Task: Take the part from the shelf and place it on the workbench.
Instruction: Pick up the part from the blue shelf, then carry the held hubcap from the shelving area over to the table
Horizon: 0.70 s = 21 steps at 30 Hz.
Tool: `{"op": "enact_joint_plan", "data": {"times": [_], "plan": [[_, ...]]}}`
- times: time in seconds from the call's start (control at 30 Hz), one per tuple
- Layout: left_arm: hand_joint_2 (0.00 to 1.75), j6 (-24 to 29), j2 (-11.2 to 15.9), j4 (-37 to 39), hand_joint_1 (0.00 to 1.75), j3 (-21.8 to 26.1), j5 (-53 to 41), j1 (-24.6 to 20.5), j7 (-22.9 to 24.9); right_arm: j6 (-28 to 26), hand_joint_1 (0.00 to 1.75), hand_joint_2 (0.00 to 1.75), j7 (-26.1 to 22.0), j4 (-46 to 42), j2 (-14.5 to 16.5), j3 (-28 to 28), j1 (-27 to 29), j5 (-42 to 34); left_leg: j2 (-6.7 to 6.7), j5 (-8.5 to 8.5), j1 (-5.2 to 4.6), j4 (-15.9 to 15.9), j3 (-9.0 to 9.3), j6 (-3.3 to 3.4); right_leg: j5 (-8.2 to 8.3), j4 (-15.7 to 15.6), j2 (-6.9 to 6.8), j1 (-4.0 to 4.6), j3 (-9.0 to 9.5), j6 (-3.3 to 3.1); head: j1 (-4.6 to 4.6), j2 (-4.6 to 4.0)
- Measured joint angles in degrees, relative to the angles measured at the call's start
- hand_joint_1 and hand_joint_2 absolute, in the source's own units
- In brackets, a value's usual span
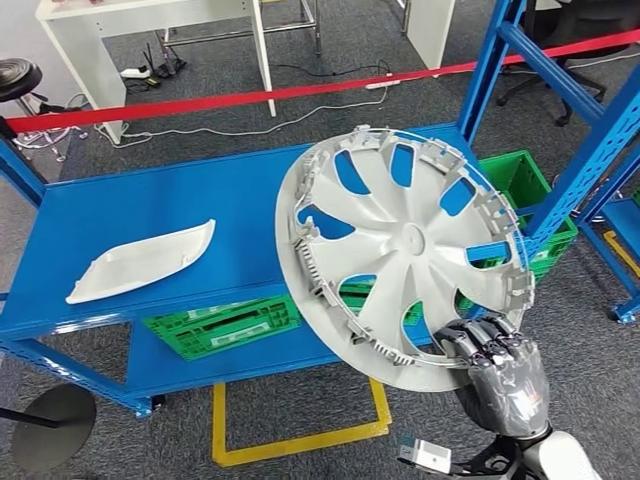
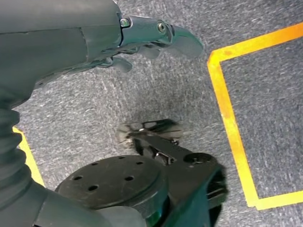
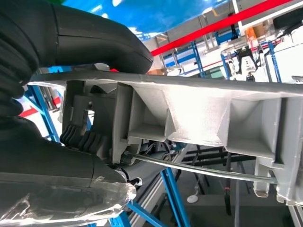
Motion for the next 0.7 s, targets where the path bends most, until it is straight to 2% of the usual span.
{"op": "enact_joint_plan", "data": {"times": [0.03,0.07,0.13,0.17,0.2,0.23,0.3,0.33,0.37,0.4,0.47,0.5,0.53,0.57,0.6,0.63,0.67,0.7], "plan": [[1.75,0.0,-0.01,0.02,0.0,0.0,-0.02,-0.06,0.0,0.0,1.75,1.75,0.0,0.0,-0.05,0.07,0.04,0.0,0.0,0.31,0.03,0.31,0.5,0.04,0.38,0.01,-0.01,0.04,-0.48,0.03,0.01,0.0],[1.75,0.0,-0.01,0.02,0.0,0.0,-0.03,-0.12,0.0,0.0,1.75,1.75,0.0,-0.02,-0.1,0.15,0.06,0.0,0.0,1.52,0.04,-1.56,2.09,0.16,0.76,0.01,0.0,0.05,-0.9,0.11,0.01,0.0],[1.75,0.0,0.0,0.02,0.0,0.0,-0.03,-0.29,0.0,0.0,1.75,1.75,0.0,-0.13,-0.18,0.31,0.09,-0.01,-0.01,4.27,0.02,-9.47,7.36,0.55,1.43,0.02,0.06,0.11,-1.55,0.48,0.0,0.0],[1.75,0.01,0.0,0.02,0.0,0.0,-0.03,-0.43,-0.01,0.0,1.75,1.75,0.0,-0.22,-0.22,0.35,0.09,-0.02,-0.06,4.97,-0.04,-13.03,9.55,0.77,1.76,0.02,0.07,0.16,-1.8,0.77,0.02,-0.01],[1.75,0.04,-0.01,0.02,0.0,0.0,-0.09,-0.57,-0.04,0.0,1.75,1.75,-0.04,-0.31,-0.28,0.38,0.08,-0.07,-0.11,5.22,-0.12,-15.42,10.83,0.99,2.14,-0.01,0.05,0.2,-1.99,1.12,0.03,-0.01],[1.75,0.16,-0.01,0.05,0.0,0.01,-0.25,-0.67,-0.1,0.01,1.75,1.75,-0.14,-0.39,-0.34,0.4,0.1,-0.17,-0.16,5.21,-0.25,-16.48,11.18,1.24,2.57,-0.13,0.04,0.2,-2.15,1.52,0.07,0.0],[1.75,0.72,0.06,0.32,0.0,0.04,-0.99,-0.73,-0.43,0.08,1.75,1.75,-0.5,-0.52,-0.56,0.42,0.2,-0.54,-0.11,5.93,-0.35,-16.82,10.55,2.0,3.29,-0.4,0.06,0.04,-2.41,2.3,0.05,-0.01],[1.75,1.18,0.16,0.6,0.0,0.07,-1.54,-0.76,-0.66,0.12,1.75,1.75,-0.68,-0.6,-0.74,0.42,0.33,-0.71,-0.02,6.41,-0.32,-16.94,10.2,2.47,2.76,-0.08,0.04,-0.03,-2.81,2.58,0.09,-0.01],[1.75,1.71,0.33,0.99,0.0,0.08,-2.15,-0.84,-0.96,0.14,1.75,1.75,-0.89,-0.72,-0.95,0.42,0.44,-0.85,0.08,6.96,-0.24,-17.09,9.78,2.92,1.23,1.24,0.02,-0.04,-3.43,2.78,0.15,-0.01],[1.75,2.35,0.55,1.55,0.0,0.09,-2.82,-0.96,-1.32,0.11,1.75,1.75,-1.13,-0.85,-1.17,0.41,0.52,-0.95,0.18,7.51,-0.18,-17.17,9.27,3.26,-1.17,3.82,-0.02,-0.03,-4.38,2.89,0.24,-0.01],[1.75,3.83,1.22,3.02,0.0,0.08,-4.09,-1.32,-2.08,-0.03,1.75,1.75,-1.78,-1.12,-1.45,0.4,0.61,-1.08,0.27,8.54,-0.33,-17.11,8.0,3.64,-6.27,11.22,-0.05,0.11,-6.37,3.06,0.36,0.0],[1.75,4.62,1.61,3.95,0.0,0.08,-4.69,-1.54,-2.45,-0.12,1.75,1.75,-2.13,-1.28,-1.59,0.41,0.7,-1.08,0.31,9.06,-0.42,-17.08,7.34,3.7,-7.5,14.17,-0.05,0.17,-6.8,3.09,0.36,-0.01],[1.75,5.36,2.02,4.87,0.0,0.06,-5.22,-1.77,-2.72,-0.23,1.75,1.75,-2.41,-1.46,-1.74,0.42,0.84,-1.05,0.32,9.57,-0.51,-17.05,6.69,3.7,-7.48,15.37,-0.05,0.22,-6.37,3.07,0.36,-0.01],[1.75,6.09,2.41,5.78,0.0,0.02,-5.77,-1.99,-2.99,-0.39,1.75,1.75,-2.6,-1.71,-1.93,0.42,1.08,-0.99,0.33,10.06,-0.57,-17.03,6.07,3.66,-6.43,14.53,-0.06,0.25,-4.93,3.0,0.36,-0.01],[1.75,6.77,2.72,6.64,0.0,-0.03,-6.27,-2.18,-3.24,-0.61,1.75,1.75,-2.68,-2.03,-2.13,0.42,1.43,-0.84,0.31,10.55,-0.61,-16.99,5.5,3.57,-4.87,11.56,-0.06,0.28,-2.38,2.88,0.35,-0.01],[1.75,7.39,2.97,7.39,0.0,-0.11,-6.72,-2.34,-3.49,-0.92,1.75,1.75,-2.67,-2.42,-2.32,0.4,1.84,-0.61,0.28,11.0,-0.65,-16.91,5.01,3.39,-3.96,7.28,-0.09,0.31,0.7,2.74,0.38,-0.01],[1.75,8.05,3.15,8.08,0.0,-0.24,-7.24,-2.45,-3.72,-1.37,1.75,1.75,-2.48,-2.92,-2.54,0.38,2.38,-0.15,0.24,11.4,-0.73,-16.8,4.61,3.17,-3.64,2.92,-0.08,0.39,3.71,2.57,0.34,-0.01],[1.75,8.8,3.29,8.72,0.0,-0.44,-7.89,-2.52,-3.88,-2.03,1.75,1.75,-2.02,-3.51,-2.77,0.32,3.19,0.58,0.2,11.82,-0.8,-16.7,4.36,2.89,-3.77,-0.31,-0.08,0.48,5.72,2.36,0.29,-0.01]]}}
